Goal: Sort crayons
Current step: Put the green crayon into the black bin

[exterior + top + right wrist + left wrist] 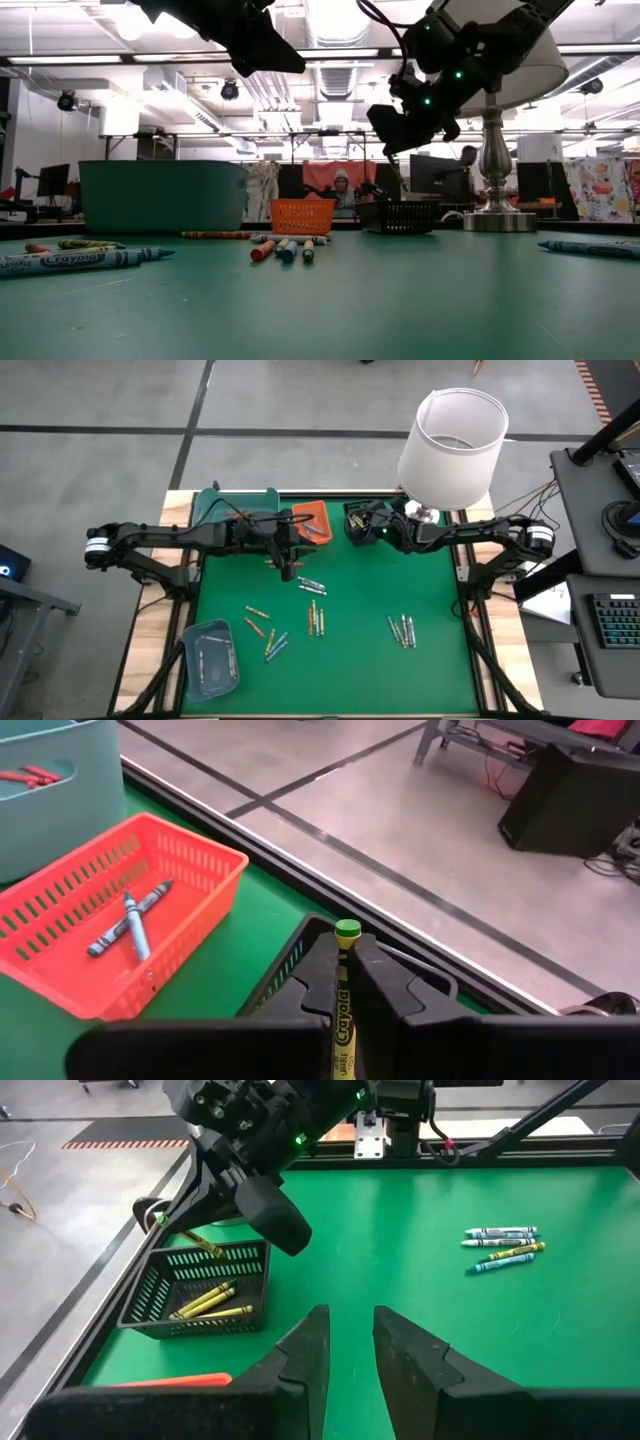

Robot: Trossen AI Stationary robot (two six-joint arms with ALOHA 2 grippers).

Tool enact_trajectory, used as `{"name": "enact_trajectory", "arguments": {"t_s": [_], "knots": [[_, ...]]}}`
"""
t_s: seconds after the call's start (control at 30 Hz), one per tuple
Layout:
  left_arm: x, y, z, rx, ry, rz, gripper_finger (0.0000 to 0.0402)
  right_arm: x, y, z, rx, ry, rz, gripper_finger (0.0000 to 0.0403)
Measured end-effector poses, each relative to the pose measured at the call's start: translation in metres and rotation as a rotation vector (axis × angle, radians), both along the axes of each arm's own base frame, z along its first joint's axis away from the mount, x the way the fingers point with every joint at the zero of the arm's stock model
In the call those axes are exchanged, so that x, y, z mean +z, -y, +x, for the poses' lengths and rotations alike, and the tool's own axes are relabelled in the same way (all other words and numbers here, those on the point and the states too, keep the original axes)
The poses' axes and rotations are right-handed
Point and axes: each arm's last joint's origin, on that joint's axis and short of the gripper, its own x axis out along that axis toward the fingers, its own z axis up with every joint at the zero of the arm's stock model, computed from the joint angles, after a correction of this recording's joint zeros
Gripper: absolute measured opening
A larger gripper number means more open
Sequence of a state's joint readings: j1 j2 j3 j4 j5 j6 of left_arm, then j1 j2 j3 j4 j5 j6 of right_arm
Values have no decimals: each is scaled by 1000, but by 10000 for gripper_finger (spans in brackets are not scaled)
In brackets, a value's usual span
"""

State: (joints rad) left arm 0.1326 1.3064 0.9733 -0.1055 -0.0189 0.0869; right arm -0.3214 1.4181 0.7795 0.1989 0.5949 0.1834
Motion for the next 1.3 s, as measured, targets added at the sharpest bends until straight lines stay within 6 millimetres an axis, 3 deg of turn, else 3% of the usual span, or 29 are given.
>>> {"name": "enact_trajectory", "arguments": {"t_s": [0.37, 0.47, 0.67, 0.83, 1.0, 1.3], "knots": [[-1, 0, 0, 10, -1, -21, 64, -8, 1, -2, -37, -78, -8, 39], [-1, 0, 0, 11, -1, -23, 64, -9, 1, -1, -64, -26, 20, 47], [-1, 0, 0, 12, -1, -26, 64, -7, 3, 0, -113, 43, 53, 102], [-4, 0, -2, 21, -31, -47, 64, 9, 1, 8, -39, 55, 38, 140], [-11, 1, -6, 25, -119, -63, 64, 30, -8, 21, 126, 51, 76, 148], [-28, 3, -16, 73, -312, -153, 64, 56, -40, 31, 250, -180, 123, 148]]}}
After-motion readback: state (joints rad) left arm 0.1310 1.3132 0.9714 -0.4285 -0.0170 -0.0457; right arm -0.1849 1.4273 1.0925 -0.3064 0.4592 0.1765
